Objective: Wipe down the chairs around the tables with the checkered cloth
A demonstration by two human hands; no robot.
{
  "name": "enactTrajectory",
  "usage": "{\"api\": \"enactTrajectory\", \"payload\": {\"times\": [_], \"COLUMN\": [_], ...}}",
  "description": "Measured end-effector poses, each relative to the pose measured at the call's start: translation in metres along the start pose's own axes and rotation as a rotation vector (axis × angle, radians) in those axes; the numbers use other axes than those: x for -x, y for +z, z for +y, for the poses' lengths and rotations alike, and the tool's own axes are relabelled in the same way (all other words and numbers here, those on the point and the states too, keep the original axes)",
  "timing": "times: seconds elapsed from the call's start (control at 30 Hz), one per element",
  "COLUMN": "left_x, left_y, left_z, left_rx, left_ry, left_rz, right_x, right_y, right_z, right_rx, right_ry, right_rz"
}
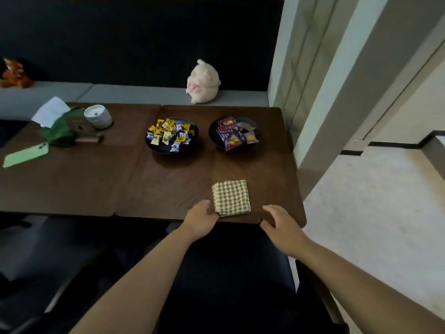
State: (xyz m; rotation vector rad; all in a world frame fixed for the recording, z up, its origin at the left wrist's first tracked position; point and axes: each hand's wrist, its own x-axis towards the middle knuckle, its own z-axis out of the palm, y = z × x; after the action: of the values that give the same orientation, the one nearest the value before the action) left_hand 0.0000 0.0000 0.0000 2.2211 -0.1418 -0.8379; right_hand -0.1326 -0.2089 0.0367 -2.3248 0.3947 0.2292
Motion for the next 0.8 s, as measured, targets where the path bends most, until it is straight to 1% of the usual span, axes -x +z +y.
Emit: {"api": "enactTrajectory", "payload": {"times": [0.1,0.17,0.23,0.3,0.4,0.5,0.63,0.8], "left_x": [-0.018,-0.027,-0.034,-0.038,-0.043,-0.036,-0.009,0.055], "left_y": [0.010,0.022,0.033,0.039,0.043,0.041,0.034,0.016], "left_z": [-0.005,-0.006,-0.003,0.002,0.007,0.006,0.011,0.037], "left_rx": [0.143,0.204,0.224,0.190,0.081,0.100,0.372,0.697], "left_ry": [-0.123,-0.190,-0.240,-0.255,-0.229,-0.206,-0.148,-0.014], "left_rz": [0.121,0.204,0.243,0.237,0.193,0.208,0.195,0.100], "right_x": [-0.009,-0.009,-0.009,-0.008,-0.006,-0.001,0.007,0.026], "right_y": [0.017,0.032,0.044,0.050,0.052,0.048,0.035,0.013], "right_z": [0.006,0.009,0.014,0.017,0.021,0.023,0.014,-0.029], "right_rx": [-0.102,-0.160,-0.195,-0.200,-0.195,-0.192,-0.183,-0.217], "right_ry": [0.053,0.094,0.124,0.131,0.153,0.164,0.165,0.027], "right_rz": [0.022,0.006,0.008,0.015,0.009,0.047,0.080,0.207]}}
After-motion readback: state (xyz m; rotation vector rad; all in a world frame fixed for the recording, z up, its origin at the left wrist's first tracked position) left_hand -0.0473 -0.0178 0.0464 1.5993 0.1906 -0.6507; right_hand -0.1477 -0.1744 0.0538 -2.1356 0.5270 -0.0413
